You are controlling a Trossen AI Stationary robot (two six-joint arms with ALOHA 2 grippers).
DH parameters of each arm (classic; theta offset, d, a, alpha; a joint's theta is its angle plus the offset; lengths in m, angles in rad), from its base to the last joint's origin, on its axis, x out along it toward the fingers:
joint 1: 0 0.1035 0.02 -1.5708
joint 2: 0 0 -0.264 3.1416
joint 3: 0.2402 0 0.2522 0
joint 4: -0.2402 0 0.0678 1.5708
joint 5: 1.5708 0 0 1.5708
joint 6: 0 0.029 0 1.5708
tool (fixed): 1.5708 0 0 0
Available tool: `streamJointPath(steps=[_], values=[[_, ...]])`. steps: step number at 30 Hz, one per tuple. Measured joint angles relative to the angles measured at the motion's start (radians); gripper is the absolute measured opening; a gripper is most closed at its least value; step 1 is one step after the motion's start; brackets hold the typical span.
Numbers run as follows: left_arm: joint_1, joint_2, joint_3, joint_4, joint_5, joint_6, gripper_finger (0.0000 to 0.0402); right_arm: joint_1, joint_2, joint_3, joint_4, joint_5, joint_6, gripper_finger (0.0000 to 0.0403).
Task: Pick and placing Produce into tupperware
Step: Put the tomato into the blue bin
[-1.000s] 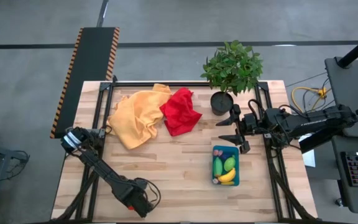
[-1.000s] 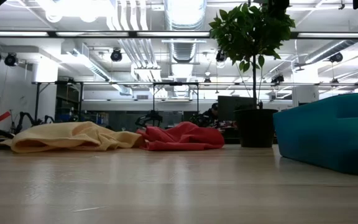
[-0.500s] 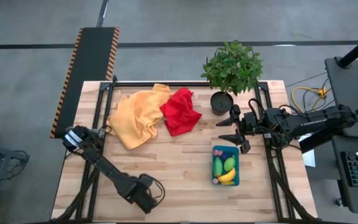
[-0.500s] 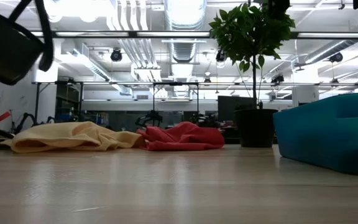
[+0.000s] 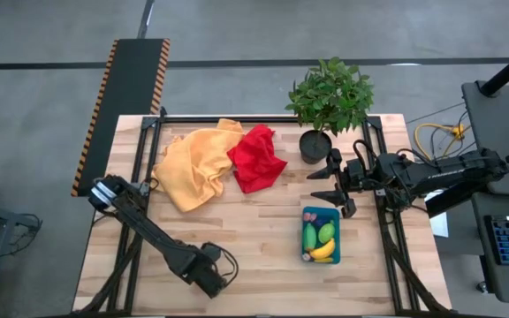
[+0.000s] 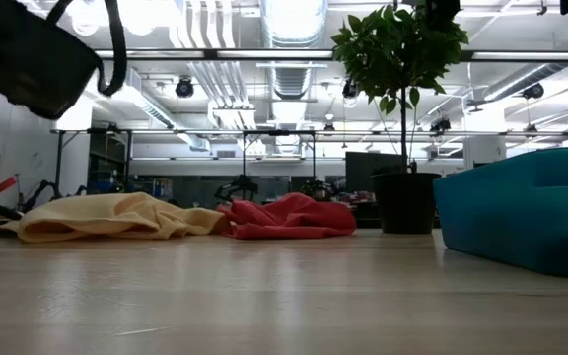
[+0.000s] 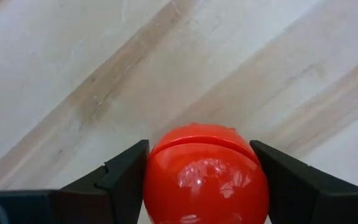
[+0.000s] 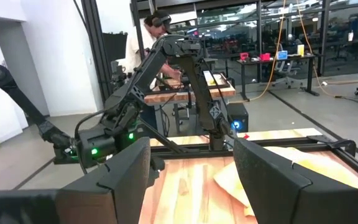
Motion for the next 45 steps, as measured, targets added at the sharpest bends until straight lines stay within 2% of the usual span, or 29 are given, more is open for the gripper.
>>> streamJointPath(steps=[4, 10, 14, 20, 24, 29, 40, 45], values=[[0.009, -0.024, 0.000, 0.001, -0.009, 0.001, 0.0237, 0.000, 0.000, 0.000, 0.000, 0.000, 0.000, 0.0224], [0.062, -0.053, 0.039, 0.004, -0.154, 0.112, 0.0236, 0.000, 0.000, 0.000, 0.001, 0.000, 0.014, 0.0224], [0.128, -0.054, 0.079, 0.031, -0.252, 0.258, 0.0236, 0.000, -0.006, 0.000, 0.001, 0.000, 0.045, 0.0224], [0.252, -0.051, 0.099, 0.299, -0.332, 0.573, 0.0235, 0.000, -0.078, 0.000, -0.043, -0.017, 0.063, 0.0224], [0.325, -0.051, 0.100, 0.451, -0.340, 0.755, 0.0235, 0.000, -0.165, 0.000, -0.105, -0.079, 0.064, 0.0224], [0.387, -0.051, 0.112, 0.587, -0.339, 0.938, 0.0235, 0.000, -0.271, -0.016, -0.162, -0.081, 0.050, 0.0224], [0.488, -0.023, 0.117, 0.820, -0.310, 1.147, 0.0235, 0.000, -0.376, -0.053, -0.175, -0.079, 0.037, 0.0224], [0.508, 0.066, 0.202, 0.883, -0.267, 1.222, 0.0235, 0.000, -0.386, -0.055, -0.171, -0.079, 0.020, 0.0224]])
